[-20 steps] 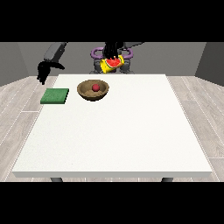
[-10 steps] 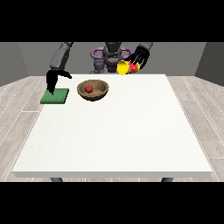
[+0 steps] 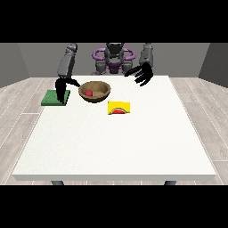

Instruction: Pick the cup and pour the ball into the bowl, then pick the bowl and place it on the pad

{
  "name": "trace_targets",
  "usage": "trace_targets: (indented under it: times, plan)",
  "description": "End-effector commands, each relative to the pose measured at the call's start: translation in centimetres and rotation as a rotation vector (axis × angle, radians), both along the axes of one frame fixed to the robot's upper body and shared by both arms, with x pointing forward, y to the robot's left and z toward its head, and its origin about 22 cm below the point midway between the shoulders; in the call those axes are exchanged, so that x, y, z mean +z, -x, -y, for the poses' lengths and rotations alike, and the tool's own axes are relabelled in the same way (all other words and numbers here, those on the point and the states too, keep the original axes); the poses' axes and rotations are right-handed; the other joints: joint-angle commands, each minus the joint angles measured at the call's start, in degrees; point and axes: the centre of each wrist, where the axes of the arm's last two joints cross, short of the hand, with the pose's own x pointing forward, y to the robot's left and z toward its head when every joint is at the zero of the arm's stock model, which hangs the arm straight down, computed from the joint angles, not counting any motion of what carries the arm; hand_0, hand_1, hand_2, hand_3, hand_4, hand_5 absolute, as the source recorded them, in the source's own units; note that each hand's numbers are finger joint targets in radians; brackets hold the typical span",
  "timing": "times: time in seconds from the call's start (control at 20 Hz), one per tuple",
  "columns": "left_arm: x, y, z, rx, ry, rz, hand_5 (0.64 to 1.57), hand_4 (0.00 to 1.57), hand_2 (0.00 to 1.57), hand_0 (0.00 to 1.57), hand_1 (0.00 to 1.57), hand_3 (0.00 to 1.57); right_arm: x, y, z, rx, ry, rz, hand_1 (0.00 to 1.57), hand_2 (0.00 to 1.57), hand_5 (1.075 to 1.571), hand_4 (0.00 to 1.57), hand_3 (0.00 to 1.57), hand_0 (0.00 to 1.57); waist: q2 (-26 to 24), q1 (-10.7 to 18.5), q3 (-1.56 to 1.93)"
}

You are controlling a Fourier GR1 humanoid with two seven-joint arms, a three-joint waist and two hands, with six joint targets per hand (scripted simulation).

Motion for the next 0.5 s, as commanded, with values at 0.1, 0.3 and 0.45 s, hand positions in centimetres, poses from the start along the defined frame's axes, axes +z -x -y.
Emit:
trace_targets:
  times: [0.1,0.3,0.45]
  plan:
    - [-3.6,-0.2,-3.2,-0.009,0.151,-0.090,1.520,0.00,0.00,0.00,0.00,0.00,-1.6,0.4,-3.4,0.079,0.032,-0.057,0.00,0.00,1.544,0.18,0.00,0.00,-1.8,-4.6,0.19]
    - [-4.7,-0.2,-3.4,-0.001,0.165,-0.112,1.526,0.00,0.00,0.00,0.00,0.00,-1.5,0.0,-4.3,0.090,0.045,-0.112,0.00,0.00,1.543,0.00,0.00,0.00,-4.5,-5.0,0.21]
    - [-4.9,0.4,-3.4,-0.024,0.165,-0.163,1.533,0.00,0.00,0.00,0.00,0.00,-4.6,1.9,-5.3,0.087,0.023,-0.166,0.00,0.00,1.543,0.08,0.00,0.00,-7.1,-3.9,0.22]
